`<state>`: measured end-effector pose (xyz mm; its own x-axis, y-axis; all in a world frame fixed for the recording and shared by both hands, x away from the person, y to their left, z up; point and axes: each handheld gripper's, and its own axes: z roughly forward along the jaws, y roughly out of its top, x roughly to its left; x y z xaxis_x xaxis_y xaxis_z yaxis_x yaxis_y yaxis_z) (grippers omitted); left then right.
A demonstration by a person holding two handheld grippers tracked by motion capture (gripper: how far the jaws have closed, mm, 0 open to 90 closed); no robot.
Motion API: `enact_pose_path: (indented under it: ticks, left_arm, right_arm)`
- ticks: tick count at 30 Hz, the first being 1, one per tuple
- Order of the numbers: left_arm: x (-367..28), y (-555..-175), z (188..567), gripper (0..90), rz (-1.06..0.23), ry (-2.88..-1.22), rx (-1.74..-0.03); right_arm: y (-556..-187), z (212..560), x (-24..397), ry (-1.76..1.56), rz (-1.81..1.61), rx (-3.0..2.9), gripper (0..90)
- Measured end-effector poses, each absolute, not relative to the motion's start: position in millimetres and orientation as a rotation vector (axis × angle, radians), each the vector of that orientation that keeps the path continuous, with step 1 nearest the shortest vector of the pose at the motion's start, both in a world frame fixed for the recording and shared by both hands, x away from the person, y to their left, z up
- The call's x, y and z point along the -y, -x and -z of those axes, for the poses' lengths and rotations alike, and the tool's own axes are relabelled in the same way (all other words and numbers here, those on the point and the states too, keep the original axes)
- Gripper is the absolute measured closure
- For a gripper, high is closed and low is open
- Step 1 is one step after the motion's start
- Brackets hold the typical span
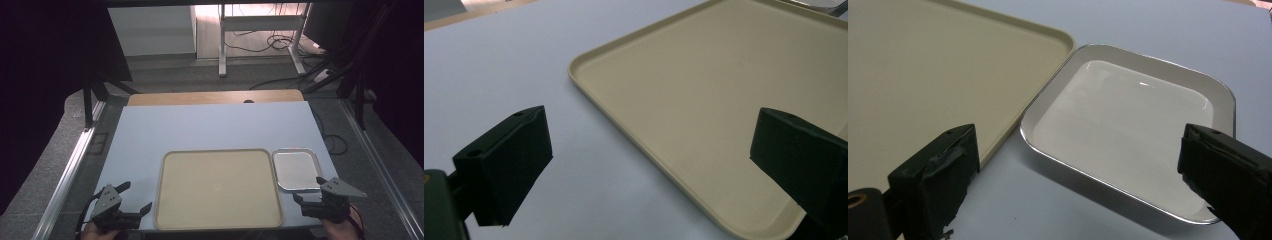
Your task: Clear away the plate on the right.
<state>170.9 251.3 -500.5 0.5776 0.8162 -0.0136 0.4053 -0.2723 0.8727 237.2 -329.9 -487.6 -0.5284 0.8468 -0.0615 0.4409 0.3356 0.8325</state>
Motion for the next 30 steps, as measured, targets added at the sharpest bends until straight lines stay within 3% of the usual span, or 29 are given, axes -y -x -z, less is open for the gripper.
enact_pose_path:
  ticks: [30]
  left_arm:
    - [-251, -171, 501, 3.1, -0.563, -1.894, -0.986]
  right_arm:
    - [-268, 485, 346, -1.242, -1.141, -2.110, 4.9]
